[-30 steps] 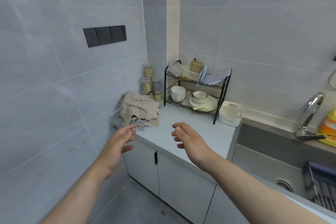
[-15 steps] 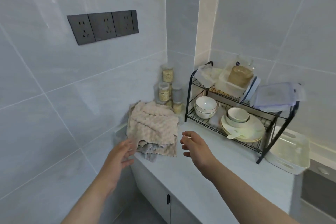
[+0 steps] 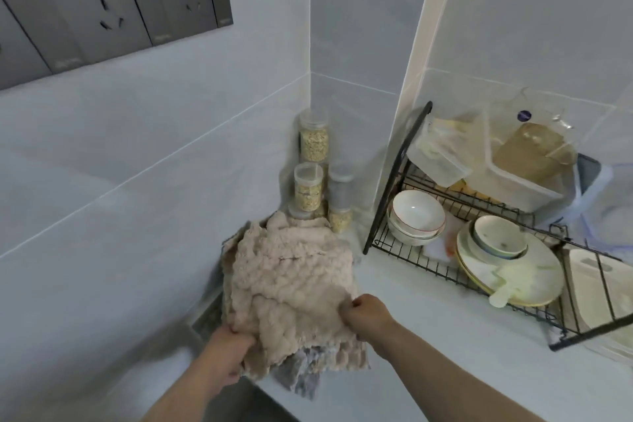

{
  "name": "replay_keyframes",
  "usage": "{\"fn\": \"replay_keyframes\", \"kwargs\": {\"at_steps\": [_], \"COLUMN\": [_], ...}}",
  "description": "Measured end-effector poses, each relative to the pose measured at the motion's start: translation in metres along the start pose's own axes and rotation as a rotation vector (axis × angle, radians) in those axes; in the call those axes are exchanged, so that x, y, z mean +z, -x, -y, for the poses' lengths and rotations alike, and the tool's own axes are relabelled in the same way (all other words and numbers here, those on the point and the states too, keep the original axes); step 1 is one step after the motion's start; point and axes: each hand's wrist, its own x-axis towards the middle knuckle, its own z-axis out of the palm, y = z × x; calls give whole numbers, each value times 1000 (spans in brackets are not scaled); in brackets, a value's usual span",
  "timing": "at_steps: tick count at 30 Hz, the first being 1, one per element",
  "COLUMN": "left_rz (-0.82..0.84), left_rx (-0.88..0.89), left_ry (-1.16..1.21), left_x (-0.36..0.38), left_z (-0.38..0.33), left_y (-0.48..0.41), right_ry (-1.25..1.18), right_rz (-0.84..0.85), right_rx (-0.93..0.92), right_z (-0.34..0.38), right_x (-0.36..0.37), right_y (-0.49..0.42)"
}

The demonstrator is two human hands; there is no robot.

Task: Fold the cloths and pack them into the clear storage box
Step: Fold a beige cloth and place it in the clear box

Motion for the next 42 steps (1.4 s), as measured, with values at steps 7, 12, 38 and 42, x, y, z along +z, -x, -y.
{"fn": "replay_keyframes", "kwargs": {"at_steps": [7,12,38,42], "left_rz": [-158,-186,457,490], "left_rx": [226,308,386,397], "left_ry": [-182,120,244,115], "left_x": [-23,-31,218,237], "left_z": [-22,-47,-149,-124], "left_y": [7,33,191,172], "right_ry": [223,312,-1027,-1003], "right_rz": [-161,-211,-543,-545], "right_rx": [-28,-128,-124,-118], "right_z": [7,18,-145,-181], "right_x": [1,-15,-267,-266], "right_y": [-7,5,211,210]}}
